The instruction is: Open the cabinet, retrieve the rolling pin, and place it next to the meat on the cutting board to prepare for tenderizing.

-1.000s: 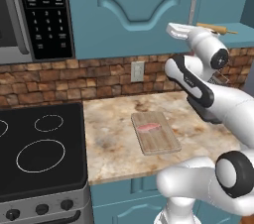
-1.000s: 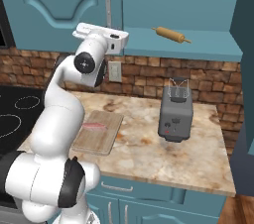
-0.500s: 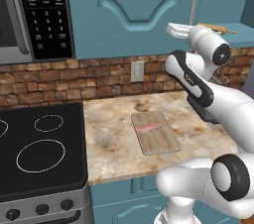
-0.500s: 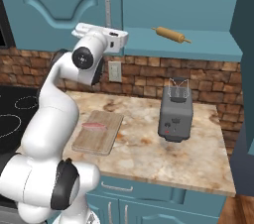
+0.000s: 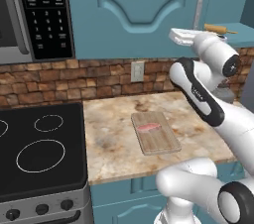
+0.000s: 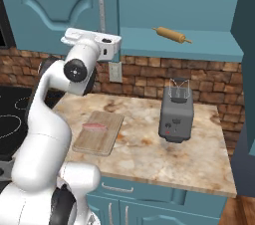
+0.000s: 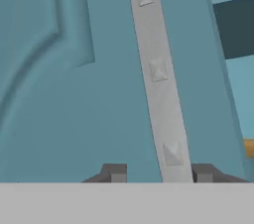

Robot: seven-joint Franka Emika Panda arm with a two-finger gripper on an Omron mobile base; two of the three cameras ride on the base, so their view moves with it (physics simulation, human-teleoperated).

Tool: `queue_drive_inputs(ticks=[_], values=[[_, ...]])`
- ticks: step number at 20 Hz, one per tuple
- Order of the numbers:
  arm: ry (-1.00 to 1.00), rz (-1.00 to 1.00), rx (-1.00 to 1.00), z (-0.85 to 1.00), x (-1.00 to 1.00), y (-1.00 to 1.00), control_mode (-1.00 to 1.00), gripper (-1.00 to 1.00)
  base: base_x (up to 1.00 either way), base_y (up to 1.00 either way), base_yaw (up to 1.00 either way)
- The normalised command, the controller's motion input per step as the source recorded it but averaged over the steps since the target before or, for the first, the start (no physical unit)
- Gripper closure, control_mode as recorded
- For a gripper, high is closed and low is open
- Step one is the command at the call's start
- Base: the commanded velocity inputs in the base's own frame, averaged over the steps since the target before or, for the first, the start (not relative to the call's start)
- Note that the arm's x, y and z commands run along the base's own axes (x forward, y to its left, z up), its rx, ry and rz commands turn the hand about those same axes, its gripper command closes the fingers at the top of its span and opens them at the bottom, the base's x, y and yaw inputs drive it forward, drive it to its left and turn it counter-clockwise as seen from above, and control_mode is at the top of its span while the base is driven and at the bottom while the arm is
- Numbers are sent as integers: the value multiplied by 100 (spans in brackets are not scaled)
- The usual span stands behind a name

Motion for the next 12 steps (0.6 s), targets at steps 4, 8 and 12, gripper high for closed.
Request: queue_drive_inputs(ticks=[4, 8, 12], values=[[-15, 8, -4, 0, -90, 70, -100, 100, 0, 0, 0], [-20, 9, -9, -1, -98, 82, -100, 100, 0, 0, 0], [-20, 9, -13, -1, -100, 98, -100, 100, 0, 0, 0]])
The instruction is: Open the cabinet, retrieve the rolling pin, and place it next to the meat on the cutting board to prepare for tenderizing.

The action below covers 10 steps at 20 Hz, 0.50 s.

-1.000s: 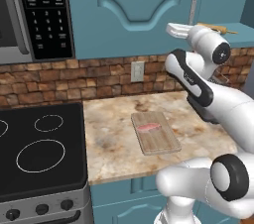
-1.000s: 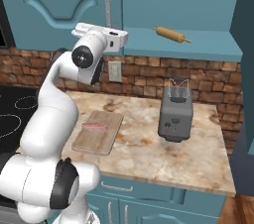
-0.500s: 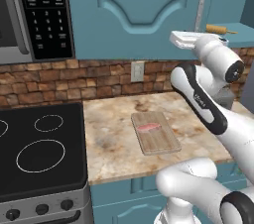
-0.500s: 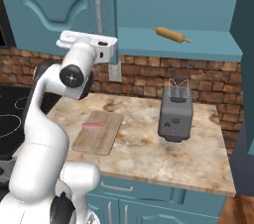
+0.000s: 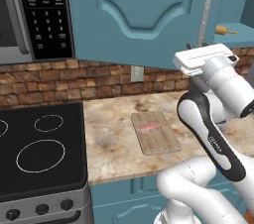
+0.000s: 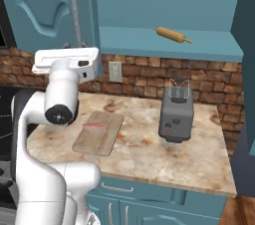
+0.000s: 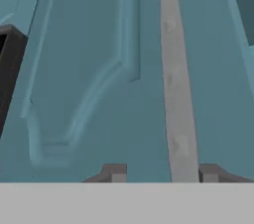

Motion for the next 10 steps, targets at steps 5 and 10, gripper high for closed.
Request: queue_drive_inputs(ticks=[5, 10], values=[[-16, 10, -12, -5, -100, 99, -100, 100, 0, 0, 0], [-14, 6, -10, -13, -75, 86, -100, -100, 0, 0, 0]])
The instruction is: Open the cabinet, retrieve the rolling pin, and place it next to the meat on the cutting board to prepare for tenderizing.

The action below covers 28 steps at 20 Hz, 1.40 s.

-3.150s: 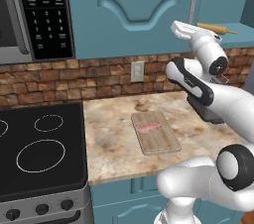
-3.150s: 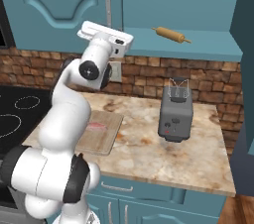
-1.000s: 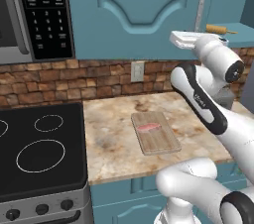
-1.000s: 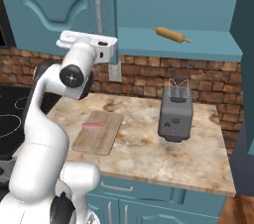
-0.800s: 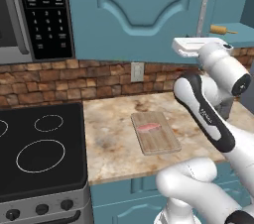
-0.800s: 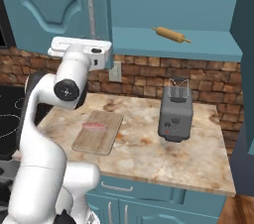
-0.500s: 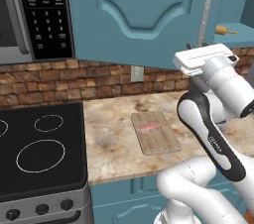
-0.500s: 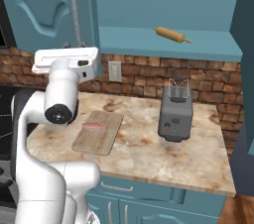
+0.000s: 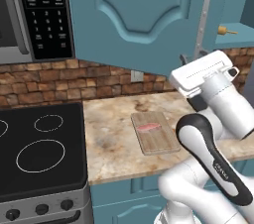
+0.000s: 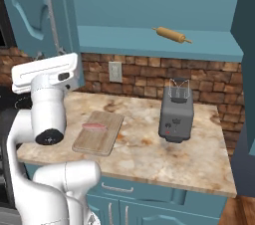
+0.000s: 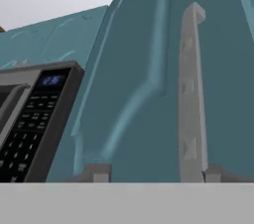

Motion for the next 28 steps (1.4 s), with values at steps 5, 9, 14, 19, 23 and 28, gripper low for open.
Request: queue_drive_inputs(ticks=[5, 9, 14, 19, 23, 28], values=[[-17, 0, 0, -1, -34, 12, -100, -100, 0, 0, 0], [-24, 0, 0, 0, -52, -37, -100, -100, 0, 0, 0], [-24, -1, 1, 0, -65, -70, -100, -100, 0, 0, 0], [-15, -8, 3, 1, -47, -68, -100, -100, 0, 0, 0], [-8, -21, 5, 8, -53, -56, -100, -100, 0, 0, 0], [-4, -31, 2, 0, -72, -47, -100, -100, 0, 0, 0]])
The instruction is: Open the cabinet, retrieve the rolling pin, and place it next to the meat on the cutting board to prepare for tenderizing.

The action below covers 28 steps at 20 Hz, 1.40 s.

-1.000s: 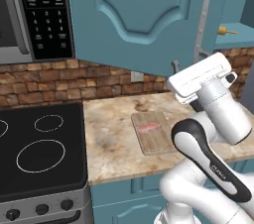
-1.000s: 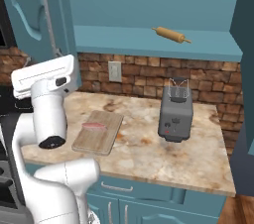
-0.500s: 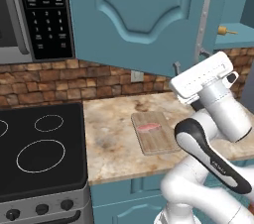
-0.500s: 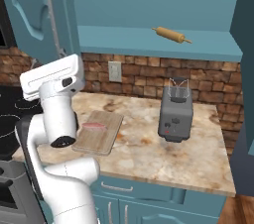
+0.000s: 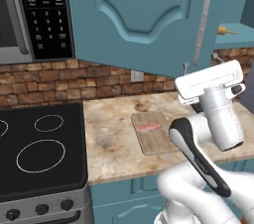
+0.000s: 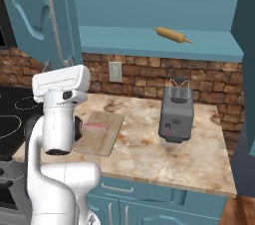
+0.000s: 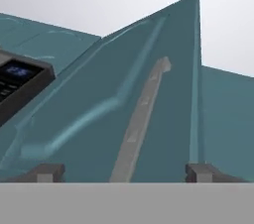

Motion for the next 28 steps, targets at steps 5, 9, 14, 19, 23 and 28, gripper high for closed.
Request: queue_drive_inputs(ticks=[5, 9, 14, 19, 23, 28], values=[[-6, -34, 1, 1, -60, -43, -100, -100, 0, 0, 0], [-20, -13, 2, 3, -61, -67, -100, -100, 0, 0, 0], [-17, 0, 9, 0, -41, -90, -100, -100, 0, 0, 0], [-17, 4, 15, 0, -52, -89, -100, -100, 0, 0, 0], [-7, 8, 16, 0, -36, -69, -100, -100, 0, 0, 0], [6, 21, 19, 0, 15, -49, -100, -100, 0, 0, 0]])
